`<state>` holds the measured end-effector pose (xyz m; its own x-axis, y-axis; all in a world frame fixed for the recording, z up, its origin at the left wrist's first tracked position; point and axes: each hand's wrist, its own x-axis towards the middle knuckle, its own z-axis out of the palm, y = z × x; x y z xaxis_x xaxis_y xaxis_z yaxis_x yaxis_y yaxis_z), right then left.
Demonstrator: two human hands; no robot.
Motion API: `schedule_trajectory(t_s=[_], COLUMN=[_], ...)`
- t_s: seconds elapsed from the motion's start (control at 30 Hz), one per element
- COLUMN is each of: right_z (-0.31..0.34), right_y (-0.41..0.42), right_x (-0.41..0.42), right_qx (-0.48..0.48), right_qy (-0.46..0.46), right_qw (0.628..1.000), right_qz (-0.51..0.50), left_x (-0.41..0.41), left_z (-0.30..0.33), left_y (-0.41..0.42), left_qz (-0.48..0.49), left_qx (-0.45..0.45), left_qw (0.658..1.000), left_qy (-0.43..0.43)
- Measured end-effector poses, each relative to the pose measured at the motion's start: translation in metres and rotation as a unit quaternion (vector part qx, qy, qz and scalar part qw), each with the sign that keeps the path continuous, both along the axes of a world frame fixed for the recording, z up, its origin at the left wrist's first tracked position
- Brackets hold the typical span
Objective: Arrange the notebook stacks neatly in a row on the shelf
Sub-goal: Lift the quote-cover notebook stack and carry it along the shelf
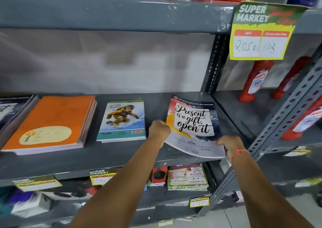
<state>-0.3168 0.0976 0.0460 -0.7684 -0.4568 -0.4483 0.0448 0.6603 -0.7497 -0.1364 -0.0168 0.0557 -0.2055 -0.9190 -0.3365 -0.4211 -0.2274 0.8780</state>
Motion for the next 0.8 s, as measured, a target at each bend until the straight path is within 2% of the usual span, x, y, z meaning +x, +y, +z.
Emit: schedule_trajectory(t_s=[0.13,0.37,0.53,0.67,0.8], right_z=[0.008,0.056,0.075,0.070,0.060], right_y=[0.002,-0.031,-0.076,-0.124,-0.167], right_x=[0.012,0.092,0.202,0.311,0.412], right_qx=[-0.068,-0.211,-0.287,-0.295,-0.294], right_qy=[-0.045,-0.060,-0.093,-0.103,-0.145], right_qw=[0.996,0.975,0.952,0.945,0.932], right_qz=[-0.030,0.023,0.062,0.101,0.156], left_x=[0.015,0.106,0.225,0.344,0.451], left_z=[0.019,0.046,0.060,0.066,0.070], left_y=[0.000,-0.022,-0.052,-0.080,-0.105], left_qz=[-0.007,0.032,0.096,0.120,0.167], left_qx=[0.004,-0.033,-0.070,-0.115,-0.107], left_qw=[1.000,0.997,0.986,0.982,0.977], left_qy=[0.022,0.056,0.119,0.095,0.076])
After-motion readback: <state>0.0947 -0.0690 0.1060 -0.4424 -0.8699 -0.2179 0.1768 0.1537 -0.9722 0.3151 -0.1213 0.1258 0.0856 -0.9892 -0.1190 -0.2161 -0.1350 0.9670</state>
